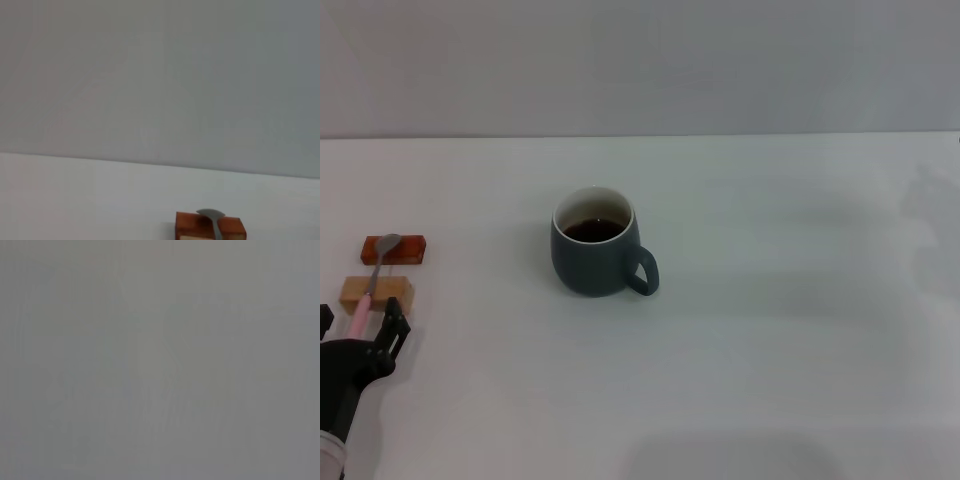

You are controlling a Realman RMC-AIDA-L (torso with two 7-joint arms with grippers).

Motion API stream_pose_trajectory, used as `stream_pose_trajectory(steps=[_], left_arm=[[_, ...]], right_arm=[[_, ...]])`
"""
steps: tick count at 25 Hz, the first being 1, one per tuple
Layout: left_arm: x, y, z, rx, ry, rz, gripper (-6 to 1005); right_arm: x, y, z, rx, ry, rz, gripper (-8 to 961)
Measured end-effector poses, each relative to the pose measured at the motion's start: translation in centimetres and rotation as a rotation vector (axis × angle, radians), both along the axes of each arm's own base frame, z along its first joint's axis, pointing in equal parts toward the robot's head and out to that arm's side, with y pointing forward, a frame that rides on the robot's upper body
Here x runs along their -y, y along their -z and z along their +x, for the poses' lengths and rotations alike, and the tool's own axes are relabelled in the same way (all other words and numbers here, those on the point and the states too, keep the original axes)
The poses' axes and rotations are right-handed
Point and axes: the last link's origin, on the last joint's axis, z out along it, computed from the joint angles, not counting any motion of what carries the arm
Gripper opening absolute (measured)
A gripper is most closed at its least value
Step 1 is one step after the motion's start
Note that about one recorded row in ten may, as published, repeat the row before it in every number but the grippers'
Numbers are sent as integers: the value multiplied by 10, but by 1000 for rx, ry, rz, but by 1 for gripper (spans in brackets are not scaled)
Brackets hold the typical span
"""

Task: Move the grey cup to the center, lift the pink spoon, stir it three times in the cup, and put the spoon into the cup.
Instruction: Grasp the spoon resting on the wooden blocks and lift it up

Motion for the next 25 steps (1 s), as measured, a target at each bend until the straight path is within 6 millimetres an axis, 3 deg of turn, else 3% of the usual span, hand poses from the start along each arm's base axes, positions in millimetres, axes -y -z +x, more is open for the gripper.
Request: stream_pose_trajectory(steps=[21, 25], left_arm=[[-3, 0, -1, 3, -3, -6, 709], [-2, -1, -2, 4, -5, -4, 624]], right_arm=[[-1, -2, -3, -1, -8, 6, -1], [-2, -2, -3, -2, -9, 6, -1]])
